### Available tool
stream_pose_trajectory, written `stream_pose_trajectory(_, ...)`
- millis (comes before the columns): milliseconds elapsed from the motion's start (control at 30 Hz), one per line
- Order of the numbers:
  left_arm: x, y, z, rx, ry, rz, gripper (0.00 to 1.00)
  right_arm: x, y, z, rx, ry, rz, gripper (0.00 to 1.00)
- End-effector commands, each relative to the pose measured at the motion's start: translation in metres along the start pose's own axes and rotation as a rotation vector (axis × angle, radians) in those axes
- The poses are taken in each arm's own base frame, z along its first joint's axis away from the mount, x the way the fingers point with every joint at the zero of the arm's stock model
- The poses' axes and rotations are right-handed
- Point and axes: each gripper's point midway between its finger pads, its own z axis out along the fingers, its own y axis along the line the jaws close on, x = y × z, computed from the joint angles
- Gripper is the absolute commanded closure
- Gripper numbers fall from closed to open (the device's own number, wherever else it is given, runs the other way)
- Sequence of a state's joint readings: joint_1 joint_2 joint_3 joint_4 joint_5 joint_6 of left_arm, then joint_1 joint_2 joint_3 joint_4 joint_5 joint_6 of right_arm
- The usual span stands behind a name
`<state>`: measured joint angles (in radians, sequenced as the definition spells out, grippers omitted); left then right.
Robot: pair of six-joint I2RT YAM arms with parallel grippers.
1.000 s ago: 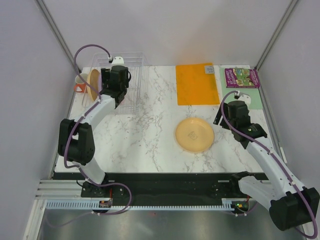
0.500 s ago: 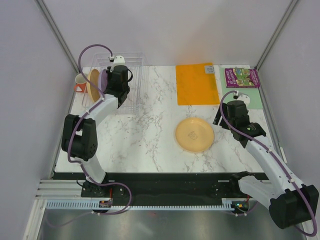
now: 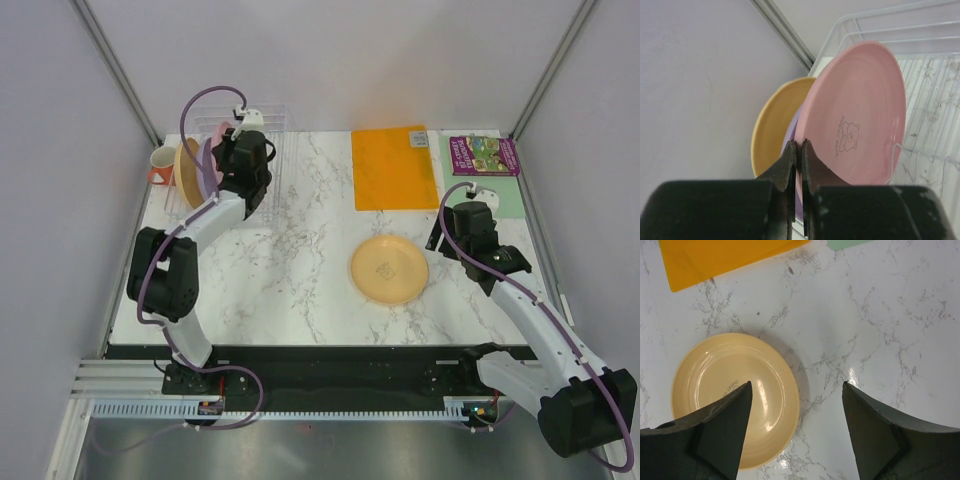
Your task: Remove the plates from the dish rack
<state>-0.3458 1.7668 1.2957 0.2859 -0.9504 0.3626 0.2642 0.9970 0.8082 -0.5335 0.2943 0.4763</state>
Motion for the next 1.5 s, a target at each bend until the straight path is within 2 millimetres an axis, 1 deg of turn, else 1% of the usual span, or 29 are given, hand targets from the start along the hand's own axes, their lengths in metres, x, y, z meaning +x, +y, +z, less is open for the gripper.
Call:
stream_pose_trajectory(0, -0.066, 0.03, -0.023, -0.133, -0.138, -0.06, 0.98, -0.004, 0.0, 0.002, 0.008, -0.016, -0.003, 0.2)
stream_pose_trajectory(67, -0.081, 0.035, -0.038, -0.15, -0.164, 0.003, 0.98, -0.004, 0.001, 0.001, 0.002, -0.016, -0.002, 0.2)
stream_pose_trajectory(133, -0.101, 0.045, -0.056, -0.172, -0.201, 0.006, 0.98, -0.006, 0.001, -0.002, -0.003, -0.021, -0.001, 0.2)
stream_pose_trajectory(200, -0.11, 0.055, -0.067, -0.191, -0.209, 0.005, 0.98, -0.014, 0.005, -0.008, -0.021, -0.04, 0.002, 0.2)
stream_pose_trajectory(233, -0.12, 0.063, -0.079, -0.189, -0.221, -0.012, 0.98, -0.017, 0.005, -0.011, -0.025, -0.045, 0.0, 0.2)
stream_pose_trajectory(300, -0.124, 0.066, -0.093, -0.166, -0.218, -0.015, 0.98, -0.027, 0.011, -0.02, -0.061, -0.073, 0.003, 0.2)
stream_pose_trajectory(333, -0.123, 0.059, -0.103, -0.127, -0.213, -0.012, 0.98, -0.031, 0.013, -0.023, -0.072, -0.081, 0.005, 0.2)
stream_pose_trajectory(367, -0.127, 0.07, -0.113, -0.111, -0.212, -0.038, 0.98, -0.036, 0.018, -0.028, -0.099, -0.088, 0.006, 0.19)
stream_pose_trajectory(400, -0.129, 0.067, -0.124, -0.072, -0.216, -0.047, 0.98, -0.038, 0.021, -0.031, -0.117, -0.092, 0.007, 0.19)
stream_pose_trajectory(433, -0.117, 0.059, -0.129, -0.017, -0.179, -0.039, 0.98, -0.041, 0.025, -0.035, -0.14, -0.095, 0.006, 0.19)
stream_pose_trajectory(500, -0.125, 0.06, -0.15, 0.141, -0.19, -0.139, 0.98, -0.041, 0.034, -0.041, -0.196, -0.086, 0.01, 0.2)
stream_pose_trajectory(533, -0.1, 0.045, -0.158, 0.253, -0.099, -0.184, 0.98, -0.042, 0.04, -0.043, -0.225, -0.086, 0.011, 0.2)
stream_pose_trajectory(567, -0.11, 0.044, -0.175, 0.4, -0.124, -0.284, 0.98, -0.042, 0.045, -0.046, -0.26, -0.084, 0.012, 0.2)
stream_pose_trajectory(600, -0.097, 0.031, -0.183, 0.483, -0.103, -0.306, 0.98, -0.04, 0.055, -0.052, -0.318, -0.073, 0.01, 0.2)
stream_pose_trajectory(633, -0.094, 0.024, -0.196, 0.567, -0.086, -0.394, 0.98, -0.043, 0.062, -0.055, -0.358, -0.078, 0.019, 0.2)
stream_pose_trajectory(667, -0.097, 0.02, -0.214, 0.692, -0.096, -0.445, 0.98, -0.043, 0.068, -0.058, -0.396, -0.073, 0.022, 0.19)
stream_pose_trajectory(700, -0.082, 0.008, -0.221, 0.751, -0.064, -0.451, 0.98, -0.044, 0.079, -0.064, -0.462, -0.069, 0.024, 0.19)
stream_pose_trajectory(733, -0.078, 0.0, -0.23, 0.806, -0.033, -0.496, 0.98, -0.042, 0.084, -0.066, -0.492, -0.061, 0.04, 0.18)
stream_pose_trajectory(767, -0.076, -0.012, -0.245, 0.909, -0.018, -0.51, 0.98, -0.041, 0.09, -0.068, -0.527, -0.056, 0.047, 0.18)
stream_pose_trajectory(800, -0.065, -0.022, -0.253, 0.958, 0.023, -0.532, 0.98, -0.042, 0.102, -0.075, -0.602, -0.056, 0.05, 0.17)
stream_pose_trajectory(833, -0.061, -0.028, -0.26, 1.0, 0.041, -0.543, 0.98, -0.038, 0.107, -0.075, -0.631, -0.036, 0.075, 0.17)
stream_pose_trajectory(867, -0.06, -0.036, -0.271, 1.074, 0.051, -0.559, 0.98, -0.038, 0.112, -0.079, -0.669, -0.035, 0.085, 0.17)
stream_pose_trajectory(900, -0.049, -0.044, -0.276, 1.101, 0.09, -0.578, 0.98, -0.044, 0.119, -0.083, -0.711, -0.058, 0.095, 0.17)
stream_pose_trajectory(933, -0.044, -0.048, -0.279, 1.12, 0.105, -0.588, 0.98, -0.038, 0.124, -0.085, -0.753, -0.034, 0.102, 0.17)
stream_pose_trajectory(1000, -0.031, -0.058, -0.286, 1.158, 0.142, -0.614, 0.98, -0.041, 0.131, -0.09, -0.797, -0.043, 0.129, 0.16)
stream_pose_trajectory(1033, -0.029, -0.057, -0.288, 1.166, 0.146, -0.628, 0.98, -0.039, 0.134, -0.092, -0.821, -0.034, 0.127, 0.16)
stream_pose_trajectory(1067, -0.02, -0.061, -0.289, 1.173, 0.165, -0.628, 0.98, -0.039, 0.135, -0.093, -0.829, -0.035, 0.138, 0.16)
stream_pose_trajectory(1233, -0.016, -0.066, -0.292, 1.191, 0.179, -0.656, 0.98, -0.035, 0.138, -0.092, -0.849, -0.018, 0.154, 0.15)
stream_pose_trajectory(1467, -0.015, -0.071, -0.296, 1.219, 0.186, -0.681, 0.98, -0.014, 0.14, -0.078, -0.853, 0.051, 0.165, 0.14)
